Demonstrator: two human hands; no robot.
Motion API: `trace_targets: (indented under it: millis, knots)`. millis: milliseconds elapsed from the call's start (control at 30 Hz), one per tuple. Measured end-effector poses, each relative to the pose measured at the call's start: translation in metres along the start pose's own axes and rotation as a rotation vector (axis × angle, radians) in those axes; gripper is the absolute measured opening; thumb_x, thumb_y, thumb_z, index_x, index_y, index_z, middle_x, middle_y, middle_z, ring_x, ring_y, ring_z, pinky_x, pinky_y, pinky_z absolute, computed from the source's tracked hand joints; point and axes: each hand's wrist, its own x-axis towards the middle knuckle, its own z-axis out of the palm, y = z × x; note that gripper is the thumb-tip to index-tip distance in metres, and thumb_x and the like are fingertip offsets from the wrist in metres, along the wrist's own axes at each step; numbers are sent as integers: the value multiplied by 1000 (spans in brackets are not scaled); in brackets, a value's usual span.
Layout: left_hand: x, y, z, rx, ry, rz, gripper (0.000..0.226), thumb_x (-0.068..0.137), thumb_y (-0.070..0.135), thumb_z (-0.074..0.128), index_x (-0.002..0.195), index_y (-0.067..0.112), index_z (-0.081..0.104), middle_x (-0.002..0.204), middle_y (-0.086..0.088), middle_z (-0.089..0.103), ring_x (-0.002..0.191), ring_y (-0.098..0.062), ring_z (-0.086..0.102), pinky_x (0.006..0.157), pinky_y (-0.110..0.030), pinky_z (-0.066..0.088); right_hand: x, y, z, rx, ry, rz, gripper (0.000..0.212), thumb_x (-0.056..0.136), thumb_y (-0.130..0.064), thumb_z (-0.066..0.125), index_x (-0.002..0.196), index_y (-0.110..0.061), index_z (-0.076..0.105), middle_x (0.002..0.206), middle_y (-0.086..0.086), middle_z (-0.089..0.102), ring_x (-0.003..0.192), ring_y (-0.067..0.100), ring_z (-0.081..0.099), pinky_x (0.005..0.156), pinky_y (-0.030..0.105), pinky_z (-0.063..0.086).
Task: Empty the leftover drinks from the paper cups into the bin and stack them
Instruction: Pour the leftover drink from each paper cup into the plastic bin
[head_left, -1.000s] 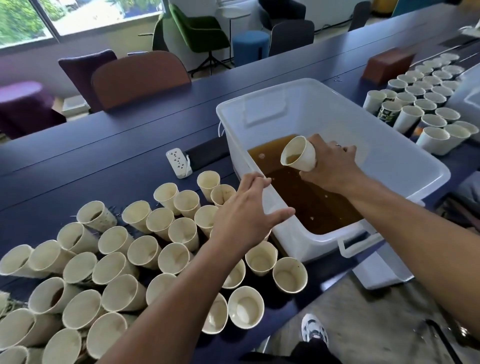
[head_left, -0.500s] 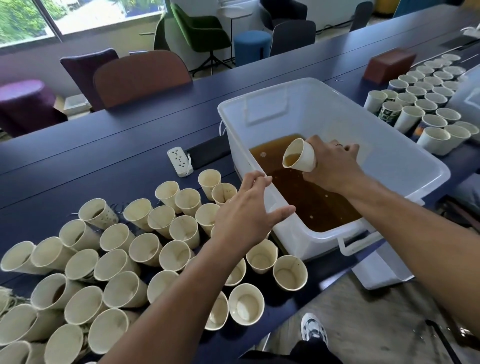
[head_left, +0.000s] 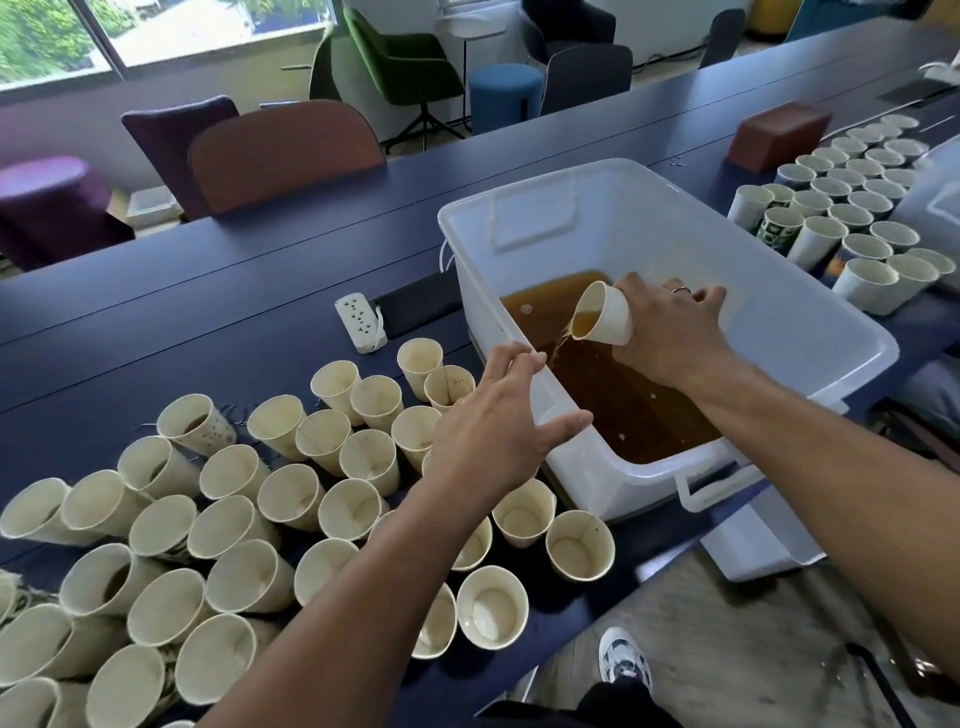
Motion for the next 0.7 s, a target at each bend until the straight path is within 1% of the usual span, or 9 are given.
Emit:
trace_targets:
  millis: [67,133,200,367,567,700]
  knots:
    - [0,-1,0,-3,1,0,83,86,72,58,154,31,32,155,19,21,132,-12,47,92,-44,56,0,-1,-1,4,-4,0,59,75,-34,76,120,-20,40,106,8,64,100,33,59,80,43,25]
    - [0,-1,1,-7,5,3,83,86,73,58,153,31,33,155,20,22,131,-11,48,92,-43,56,-1,-1,-2,-3,-6,-5,59,75,-33,76,121,-20,41,108,9,64,103,34,59,85,46,31]
    - [0,-2,2,-9,7,5,82,86,73,58,152,31,34,154,20,22,130,-11,48,92,-43,56,-2,-1,-3,-22,1,-9,58,76,-32,76,121,-19,42,109,10,64,104,34,58,88,49,34]
    - [1,-1,3,1,13,4,82,86,73,58,153,32,33,155,20,22,132,-11,47,90,-41,56,-2,-1,-3,-31,25,-3,58,73,-31,78,119,-18,45,106,11,64,101,35,58,87,50,35]
    - [0,-2,3,-2,16,8,82,86,73,57,153,33,32,155,20,21,133,-11,46,91,-42,57,-3,-2,-2,-31,42,-4,59,72,-31,80,120,-18,46,110,12,64,102,35,58,88,51,36]
    - [1,-2,4,-4,16,2,82,86,74,57,153,33,32,156,19,21,134,-12,45,93,-45,57,-3,-3,-4,-32,46,6,58,73,-30,79,119,-18,47,108,12,64,102,36,57,87,50,35]
